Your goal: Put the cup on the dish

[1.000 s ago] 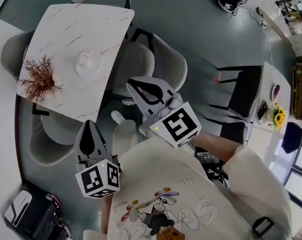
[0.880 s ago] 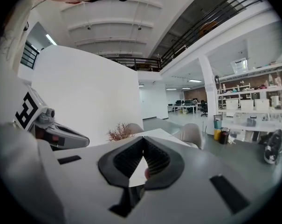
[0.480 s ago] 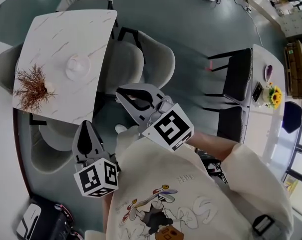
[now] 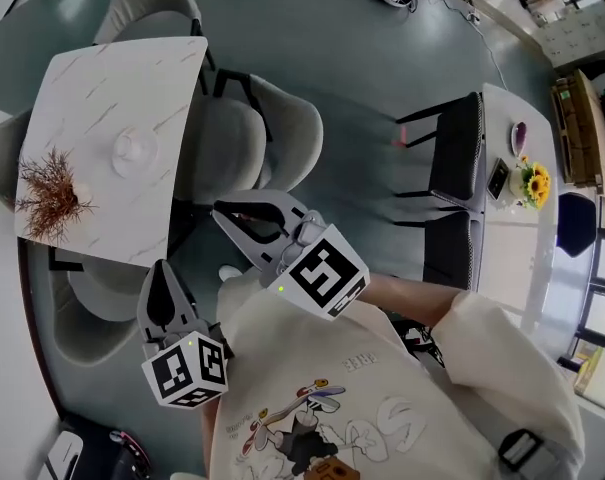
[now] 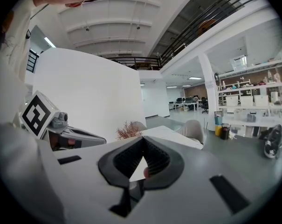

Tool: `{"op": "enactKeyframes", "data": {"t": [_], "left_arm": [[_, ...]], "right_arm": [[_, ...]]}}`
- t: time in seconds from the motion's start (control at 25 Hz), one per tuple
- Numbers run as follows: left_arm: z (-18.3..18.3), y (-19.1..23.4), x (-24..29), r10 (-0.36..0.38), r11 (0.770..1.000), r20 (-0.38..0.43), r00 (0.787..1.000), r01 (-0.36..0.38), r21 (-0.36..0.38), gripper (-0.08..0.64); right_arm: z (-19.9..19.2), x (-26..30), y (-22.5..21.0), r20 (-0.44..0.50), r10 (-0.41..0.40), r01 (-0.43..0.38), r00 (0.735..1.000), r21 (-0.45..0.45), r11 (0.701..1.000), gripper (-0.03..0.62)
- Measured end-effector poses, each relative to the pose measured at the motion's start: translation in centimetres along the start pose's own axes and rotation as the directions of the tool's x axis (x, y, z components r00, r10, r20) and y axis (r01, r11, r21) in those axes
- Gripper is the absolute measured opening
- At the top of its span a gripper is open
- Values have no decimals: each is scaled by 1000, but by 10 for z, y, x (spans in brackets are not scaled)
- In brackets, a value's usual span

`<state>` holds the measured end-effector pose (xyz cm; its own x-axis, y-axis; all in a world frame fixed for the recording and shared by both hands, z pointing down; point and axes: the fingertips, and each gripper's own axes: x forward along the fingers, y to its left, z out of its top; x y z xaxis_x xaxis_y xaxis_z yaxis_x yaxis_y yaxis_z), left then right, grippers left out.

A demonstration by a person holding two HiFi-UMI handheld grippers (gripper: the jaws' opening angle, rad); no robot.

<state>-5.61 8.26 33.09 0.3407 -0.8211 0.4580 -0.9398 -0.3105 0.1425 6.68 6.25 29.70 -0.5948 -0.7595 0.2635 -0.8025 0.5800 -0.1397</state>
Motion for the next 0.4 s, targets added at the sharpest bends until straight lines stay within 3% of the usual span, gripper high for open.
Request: {"op": "enactKeyframes", "data": {"t": [0.4], "left_arm": [[-1, -24, -2, -27, 999, -4, 1000, 27, 34, 6]], "right_arm": [[-1, -26, 0, 45, -22, 20, 999, 43, 999, 6]]}}
